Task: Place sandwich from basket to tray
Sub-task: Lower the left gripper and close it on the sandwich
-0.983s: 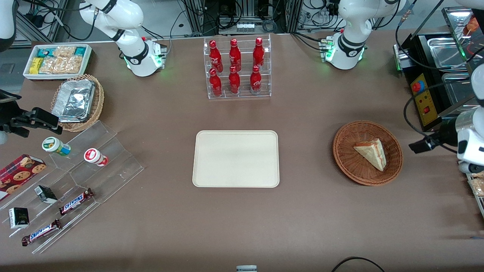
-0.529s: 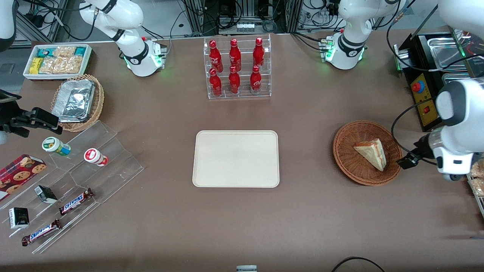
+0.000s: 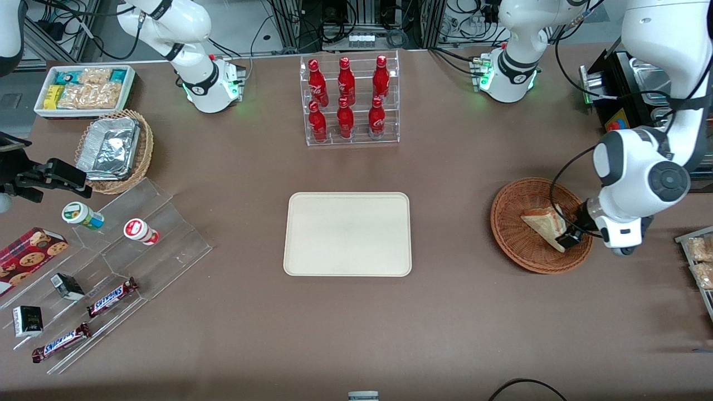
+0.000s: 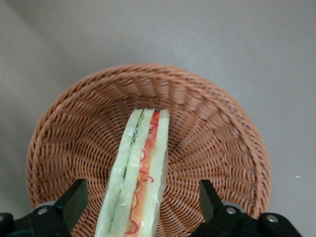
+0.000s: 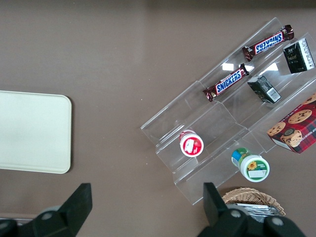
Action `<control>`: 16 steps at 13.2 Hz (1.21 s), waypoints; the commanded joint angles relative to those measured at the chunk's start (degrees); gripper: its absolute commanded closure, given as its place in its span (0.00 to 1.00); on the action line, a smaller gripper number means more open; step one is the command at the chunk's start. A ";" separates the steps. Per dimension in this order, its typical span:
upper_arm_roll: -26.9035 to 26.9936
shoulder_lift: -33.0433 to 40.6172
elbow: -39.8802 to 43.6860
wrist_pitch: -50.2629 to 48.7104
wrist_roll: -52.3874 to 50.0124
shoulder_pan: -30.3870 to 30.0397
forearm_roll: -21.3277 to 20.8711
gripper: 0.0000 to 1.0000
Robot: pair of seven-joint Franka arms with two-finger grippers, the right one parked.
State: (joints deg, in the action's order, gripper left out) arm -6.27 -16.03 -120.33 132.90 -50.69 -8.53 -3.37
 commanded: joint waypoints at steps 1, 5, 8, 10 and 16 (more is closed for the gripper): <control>-0.32 2.06 -3.50 2.27 -3.54 0.97 -0.85 0.00; -0.32 1.88 -4.47 2.62 -3.81 2.20 -1.02 0.00; -0.32 2.15 -5.70 2.80 -3.63 2.21 -2.42 0.00; -0.32 2.15 -5.97 2.71 -3.72 2.21 -2.69 0.12; -0.41 3.20 -4.14 -2.89 -3.45 2.47 -5.50 1.00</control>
State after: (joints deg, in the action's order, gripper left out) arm -6.63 -15.40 -124.47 133.13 -52.90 -6.55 -6.96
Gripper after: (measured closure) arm 0.581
